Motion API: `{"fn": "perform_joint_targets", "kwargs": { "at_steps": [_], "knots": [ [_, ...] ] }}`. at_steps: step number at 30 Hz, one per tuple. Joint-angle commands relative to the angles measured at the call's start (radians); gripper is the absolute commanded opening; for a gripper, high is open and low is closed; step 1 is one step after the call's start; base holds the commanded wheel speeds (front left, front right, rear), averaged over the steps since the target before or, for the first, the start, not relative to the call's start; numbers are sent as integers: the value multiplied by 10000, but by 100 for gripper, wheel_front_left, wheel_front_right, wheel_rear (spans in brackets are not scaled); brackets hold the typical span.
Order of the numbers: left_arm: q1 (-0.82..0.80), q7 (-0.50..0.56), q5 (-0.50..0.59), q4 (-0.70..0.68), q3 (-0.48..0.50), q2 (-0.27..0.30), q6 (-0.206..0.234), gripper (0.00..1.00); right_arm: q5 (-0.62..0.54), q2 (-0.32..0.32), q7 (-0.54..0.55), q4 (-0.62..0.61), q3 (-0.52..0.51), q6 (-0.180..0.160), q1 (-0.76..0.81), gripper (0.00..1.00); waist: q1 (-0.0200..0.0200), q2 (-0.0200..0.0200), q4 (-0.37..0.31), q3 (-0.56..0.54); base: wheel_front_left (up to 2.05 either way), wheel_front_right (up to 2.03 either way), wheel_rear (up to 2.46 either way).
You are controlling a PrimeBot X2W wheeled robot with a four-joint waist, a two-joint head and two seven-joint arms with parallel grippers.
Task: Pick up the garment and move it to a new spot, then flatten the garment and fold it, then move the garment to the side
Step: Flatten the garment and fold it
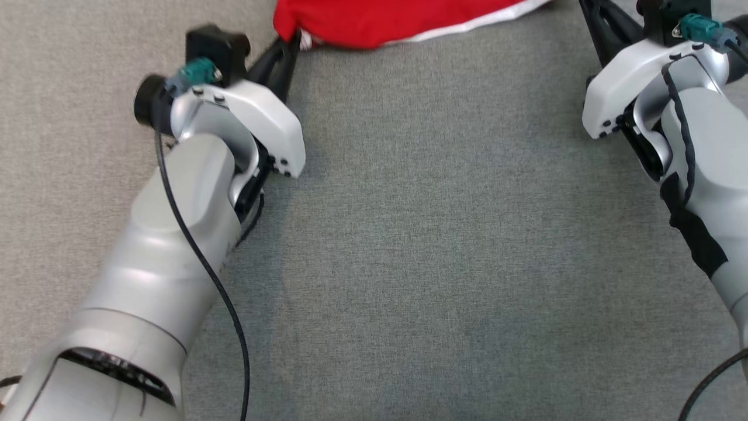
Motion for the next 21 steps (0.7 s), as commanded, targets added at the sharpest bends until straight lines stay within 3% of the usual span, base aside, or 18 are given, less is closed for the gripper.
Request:
{"fn": "perform_joint_targets", "kwargs": {
  "at_steps": [1, 6, 12, 21],
  "knots": [
    [240, 93, -205, 107, -358, 44, -11, 0, 400, -174, 196, 118, 400, -7, 306, 0, -1, 0, 54, -402, 0, 0, 0],
    [663, 728, -748, 105, -1614, 40, -12, 0, 1415, -613, 749, -91, 1791, -7, 632, 0, -1, 0, 114, -931, 0, 0, 0],
    [725, 1088, -960, 253, -2900, 439, -13, 0, 2643, -1218, 1081, -495, 2989, -7, 859, 0, -1, 0, 186, -1318, 0, 0, 0],
    [927, 923, -1044, 750, -3991, 556, -12, 0, 4354, -1924, 2338, -908, 4481, -7, 1197, 0, -1, 0, 306, -1905, 0, 0, 0]
  ]
}}
